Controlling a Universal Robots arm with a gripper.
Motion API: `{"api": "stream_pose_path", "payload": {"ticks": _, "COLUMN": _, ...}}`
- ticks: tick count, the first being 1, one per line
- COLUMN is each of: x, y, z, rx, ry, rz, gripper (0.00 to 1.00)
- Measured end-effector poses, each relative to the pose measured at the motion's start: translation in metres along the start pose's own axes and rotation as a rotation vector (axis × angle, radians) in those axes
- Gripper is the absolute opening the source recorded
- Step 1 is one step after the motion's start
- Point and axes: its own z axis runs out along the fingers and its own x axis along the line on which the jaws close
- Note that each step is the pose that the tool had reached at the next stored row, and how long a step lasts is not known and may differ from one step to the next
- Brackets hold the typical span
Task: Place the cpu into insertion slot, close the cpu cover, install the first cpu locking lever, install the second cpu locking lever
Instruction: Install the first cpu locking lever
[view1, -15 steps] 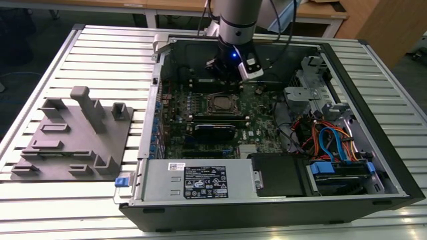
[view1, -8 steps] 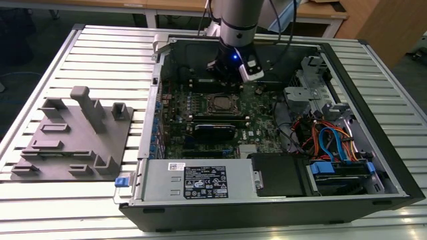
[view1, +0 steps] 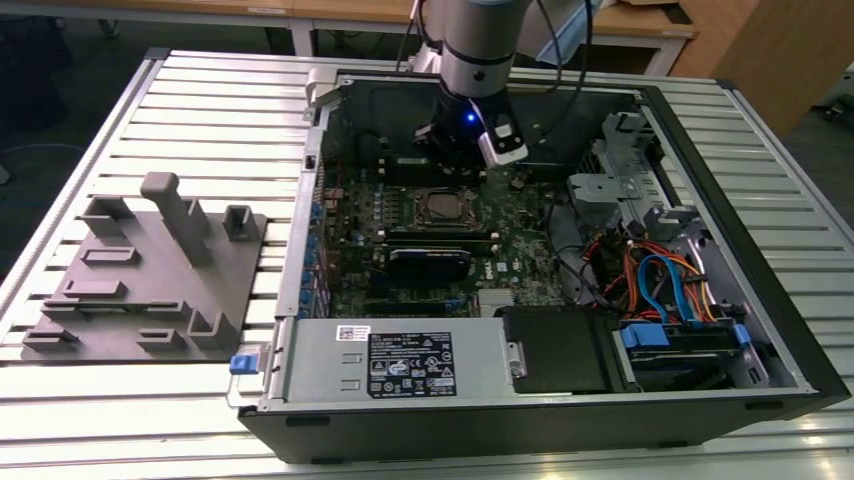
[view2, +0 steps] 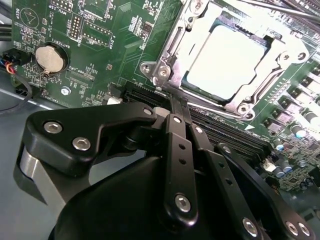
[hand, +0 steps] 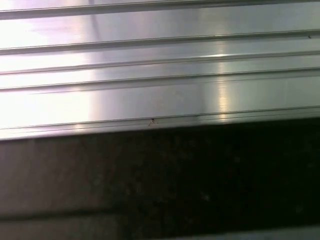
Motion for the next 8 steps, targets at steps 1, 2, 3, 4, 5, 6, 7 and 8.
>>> {"api": "stream_pose_path", "payload": {"ticks": 1, "x": 0.0000, "y": 0.0000, "z": 0.0004, "rx": -0.0001, "ry": 0.0000, "rz": 0.000, "gripper": 0.10}}
{"api": "stream_pose_path", "payload": {"ticks": 2, "x": -0.0001, "y": 0.0000, "z": 0.0009, "rx": -0.0002, "ry": -0.0001, "rz": 0.000, "gripper": 0.10}}
{"api": "stream_pose_path", "payload": {"ticks": 3, "x": -0.0001, "y": -0.0001, "z": 0.0011, "rx": 0.0000, "ry": 0.0000, "rz": 0.000, "gripper": 0.10}}
{"api": "stream_pose_path", "payload": {"ticks": 4, "x": -0.0001, "y": -0.0001, "z": 0.0012, "rx": 0.0002, "ry": 0.0000, "rz": 0.000, "gripper": 0.10}}
{"api": "stream_pose_path", "payload": {"ticks": 5, "x": -0.0001, "y": -0.0001, "z": 0.0012, "rx": 0.0003, "ry": 0.0001, "rz": 0.000, "gripper": 0.10}}
{"api": "stream_pose_path", "payload": {"ticks": 6, "x": -0.0001, "y": -0.0001, "z": 0.0012, "rx": 0.0003, "ry": 0.0001, "rz": 0.000, "gripper": 0.10}}
{"api": "stream_pose_path", "payload": {"ticks": 7, "x": -0.0002, "y": -0.0001, "z": 0.0013, "rx": 0.0000, "ry": -0.0001, "rz": 0.000, "gripper": 0.10}}
{"api": "stream_pose_path", "payload": {"ticks": 8, "x": -0.0002, "y": -0.0001, "z": 0.0013, "rx": 0.0000, "ry": -0.0001, "rz": 0.000, "gripper": 0.10}}
